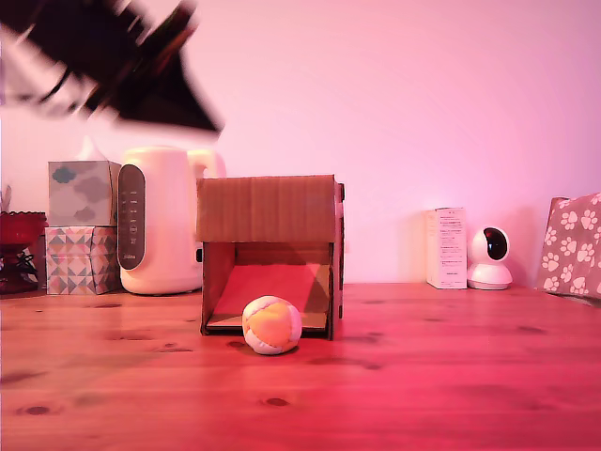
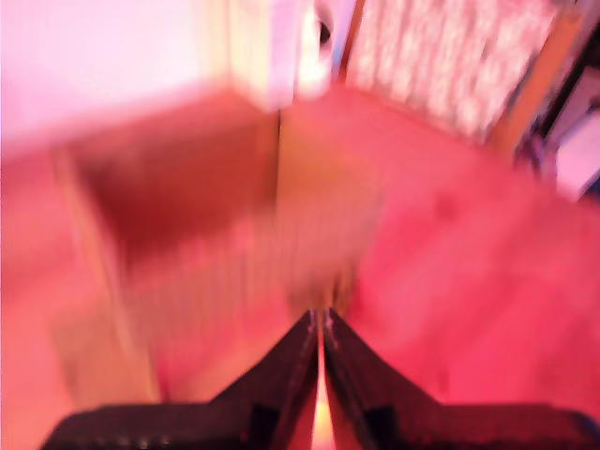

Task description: Drop the footbag into the cardboard dice tower

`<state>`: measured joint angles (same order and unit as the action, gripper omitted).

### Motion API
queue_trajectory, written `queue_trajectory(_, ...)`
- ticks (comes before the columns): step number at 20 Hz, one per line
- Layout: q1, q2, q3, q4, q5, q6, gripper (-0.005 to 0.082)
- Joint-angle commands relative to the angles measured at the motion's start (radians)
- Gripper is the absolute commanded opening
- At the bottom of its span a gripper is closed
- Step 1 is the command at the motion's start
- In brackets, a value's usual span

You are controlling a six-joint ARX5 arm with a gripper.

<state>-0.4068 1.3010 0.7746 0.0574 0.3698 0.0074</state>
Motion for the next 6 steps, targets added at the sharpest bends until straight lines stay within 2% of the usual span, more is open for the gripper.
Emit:
queue_trajectory(1, 0.016, -0.051, -0.062, 0.026, 0.004, -0.009, -0.0016)
queue_trajectory(6, 0.064, -0.202, -0.226, 0.024, -0.003, -0.035, -0.0016)
